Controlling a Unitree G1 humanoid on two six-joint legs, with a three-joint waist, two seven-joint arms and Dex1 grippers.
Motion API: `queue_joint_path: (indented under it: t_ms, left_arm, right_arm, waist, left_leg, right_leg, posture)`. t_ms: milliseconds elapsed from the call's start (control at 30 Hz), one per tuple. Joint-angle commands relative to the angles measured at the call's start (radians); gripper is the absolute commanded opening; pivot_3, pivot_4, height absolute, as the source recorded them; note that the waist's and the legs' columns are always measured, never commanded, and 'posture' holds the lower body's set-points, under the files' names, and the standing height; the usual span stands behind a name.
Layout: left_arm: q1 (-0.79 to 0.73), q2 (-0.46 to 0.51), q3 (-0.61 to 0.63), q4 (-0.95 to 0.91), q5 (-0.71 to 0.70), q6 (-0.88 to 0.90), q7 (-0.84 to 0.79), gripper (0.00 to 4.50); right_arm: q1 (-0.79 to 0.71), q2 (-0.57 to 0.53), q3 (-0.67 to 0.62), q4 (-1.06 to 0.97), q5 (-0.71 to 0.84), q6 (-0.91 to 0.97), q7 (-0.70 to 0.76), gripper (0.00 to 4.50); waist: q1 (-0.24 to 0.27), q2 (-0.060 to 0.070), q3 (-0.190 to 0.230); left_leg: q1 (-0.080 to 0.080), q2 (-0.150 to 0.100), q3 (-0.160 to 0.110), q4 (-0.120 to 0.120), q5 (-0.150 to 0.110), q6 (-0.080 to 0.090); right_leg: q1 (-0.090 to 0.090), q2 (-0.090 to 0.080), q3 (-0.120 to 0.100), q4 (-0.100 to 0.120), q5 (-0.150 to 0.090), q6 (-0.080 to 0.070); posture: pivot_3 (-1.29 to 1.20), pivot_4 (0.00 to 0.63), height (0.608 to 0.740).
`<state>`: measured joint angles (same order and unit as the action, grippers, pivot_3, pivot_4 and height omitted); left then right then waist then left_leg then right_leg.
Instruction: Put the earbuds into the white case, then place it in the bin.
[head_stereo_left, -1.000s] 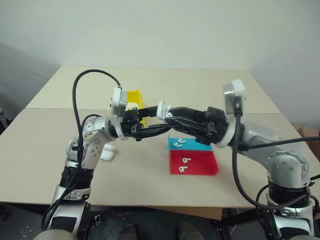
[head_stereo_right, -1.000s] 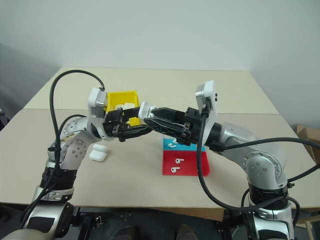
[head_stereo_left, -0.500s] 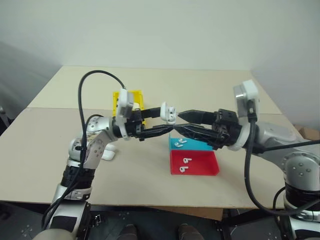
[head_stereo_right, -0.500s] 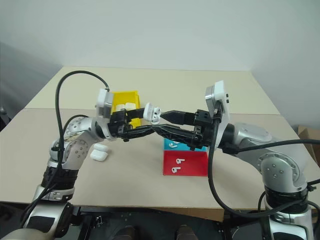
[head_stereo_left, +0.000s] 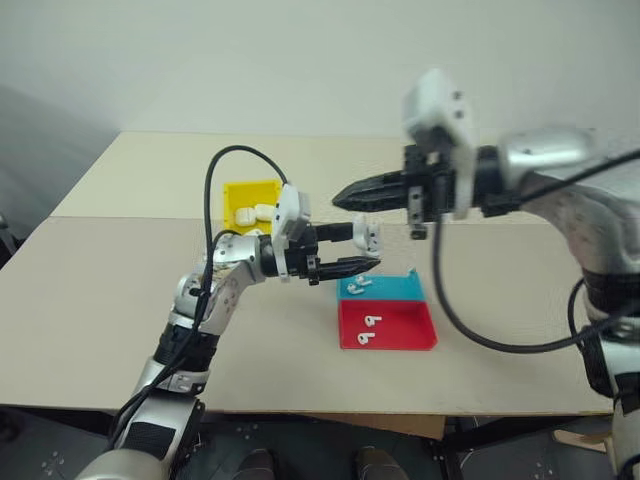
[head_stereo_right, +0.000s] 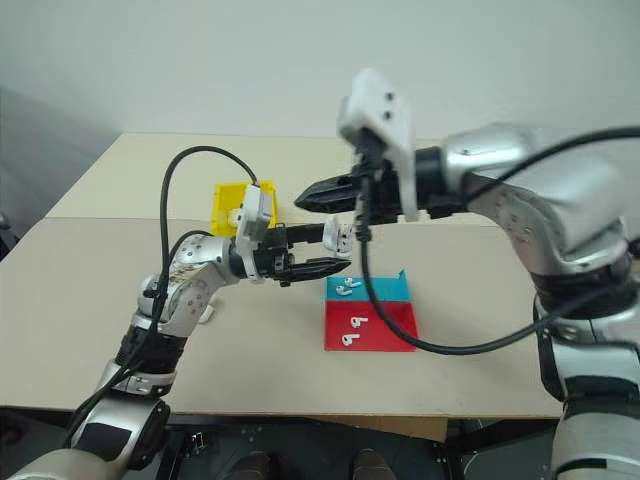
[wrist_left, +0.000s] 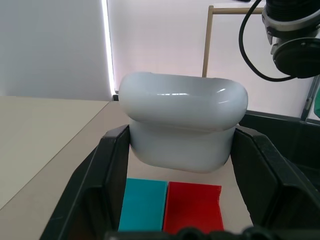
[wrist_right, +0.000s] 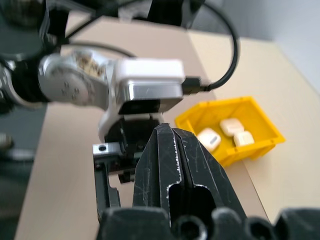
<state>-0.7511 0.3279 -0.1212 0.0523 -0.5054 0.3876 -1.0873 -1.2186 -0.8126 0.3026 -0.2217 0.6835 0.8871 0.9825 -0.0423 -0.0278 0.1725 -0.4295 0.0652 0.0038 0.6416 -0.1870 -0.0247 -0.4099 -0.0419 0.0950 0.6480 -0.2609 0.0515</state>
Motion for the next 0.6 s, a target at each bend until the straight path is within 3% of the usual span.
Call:
queue_joint_path:
  t_ms: [33, 133, 333, 500, 600]
  left_arm:
    - [-0.027, -0.004, 0.011, -0.005, 0.007, -0.030, -0.006, 2.77]
    - [-0.018, -0.001, 0.026, -0.014, 0.009, -0.045, -0.001, 2.77]
    - [0.033, 0.013, 0.067, -0.070, -0.004, -0.044, 0.043, 2.77]
    - [0.083, 0.006, 0.108, -0.128, 0.016, -0.066, 0.140, 2.77]
    - [0.086, -0.029, 0.138, -0.148, 0.104, -0.070, 0.347, 2.77]
  right_arm:
    - [-0.063, 0.013, 0.109, 0.022, -0.148, -0.070, 0.095, 0.03]
    - [-0.052, -0.009, 0.158, 0.032, -0.248, -0.131, 0.159, 0.03]
    - [0.000, -0.054, 0.073, 0.035, -0.265, -0.129, 0.218, 0.03]
    - [0.070, 0.006, -0.110, 0.009, -0.185, -0.057, 0.101, 0.03]
    - [0.142, 0.071, -0.263, -0.017, -0.134, -0.029, -0.021, 0.03]
  waist:
    - [0.000, 0.000, 0.000]
    - [0.007, 0.000, 0.000]
    - [0.023, 0.000, 0.000]
    - [0.024, 0.000, 0.000]
    - [0.029, 0.000, 0.000]
  left_leg:
    - [-0.001, 0.000, 0.000, 0.000, 0.000, 0.000]
    - [-0.003, 0.000, 0.000, 0.001, 0.000, 0.000]
    - [-0.010, 0.000, 0.000, 0.002, 0.000, 0.000]
    - [-0.010, 0.000, 0.000, 0.002, 0.000, 0.000]
    - [-0.010, 0.000, 0.000, 0.003, 0.000, 0.000]
  right_leg:
    - [-0.001, 0.000, 0.000, 0.000, 0.000, 0.000]
    - [-0.003, 0.000, 0.000, 0.000, 0.000, 0.000]
    - [-0.011, 0.000, 0.000, 0.002, 0.001, 0.000]
    - [-0.011, 0.000, 0.000, 0.003, 0.001, -0.001]
    - [-0.010, 0.000, 0.000, 0.004, 0.001, -0.001]
  posture:
    - [0.00, 0.150, 0.740]
    - [0.00, 0.150, 0.740]
    - [0.00, 0.150, 0.740]
    - [0.00, 0.150, 0.740]
    - [0.00, 0.150, 0.740]
